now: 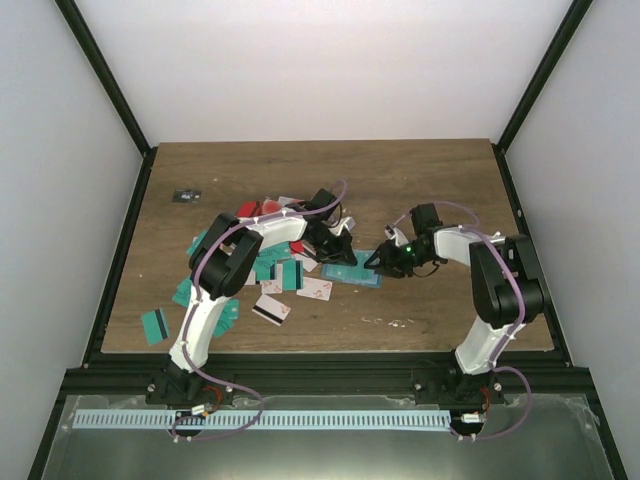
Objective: Put the credit cards into the card holder
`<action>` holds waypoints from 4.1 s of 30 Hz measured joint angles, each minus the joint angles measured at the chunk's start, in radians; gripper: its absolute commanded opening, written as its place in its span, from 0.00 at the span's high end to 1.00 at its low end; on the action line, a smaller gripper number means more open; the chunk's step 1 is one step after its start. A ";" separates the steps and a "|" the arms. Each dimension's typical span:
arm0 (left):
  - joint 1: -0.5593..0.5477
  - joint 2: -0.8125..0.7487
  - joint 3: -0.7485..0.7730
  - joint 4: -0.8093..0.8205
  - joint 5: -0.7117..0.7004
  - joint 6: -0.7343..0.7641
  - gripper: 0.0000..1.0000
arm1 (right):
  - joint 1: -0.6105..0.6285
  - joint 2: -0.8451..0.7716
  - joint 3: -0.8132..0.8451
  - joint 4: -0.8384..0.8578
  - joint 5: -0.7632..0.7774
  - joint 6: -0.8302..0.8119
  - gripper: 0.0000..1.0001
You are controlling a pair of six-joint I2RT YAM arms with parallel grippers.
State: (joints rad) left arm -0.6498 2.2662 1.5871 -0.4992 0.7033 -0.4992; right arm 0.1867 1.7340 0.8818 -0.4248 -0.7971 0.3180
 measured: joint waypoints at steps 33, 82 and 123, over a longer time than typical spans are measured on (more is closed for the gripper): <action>0.017 -0.114 -0.076 -0.046 -0.042 -0.018 0.96 | 0.077 -0.018 0.029 0.029 -0.028 0.087 0.59; 0.188 -1.098 -0.912 -0.166 -0.607 -0.182 0.43 | 0.474 -0.334 -0.119 0.156 0.236 0.338 0.40; 0.155 -1.205 -1.066 -0.033 -0.563 -0.371 0.45 | 0.425 -0.489 -0.167 0.047 0.258 0.164 0.29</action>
State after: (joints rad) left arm -0.4946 1.0615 0.5209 -0.5323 0.1406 -0.8700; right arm 0.6117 1.2446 0.7147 -0.3779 -0.5388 0.4816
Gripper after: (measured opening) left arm 0.550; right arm 0.705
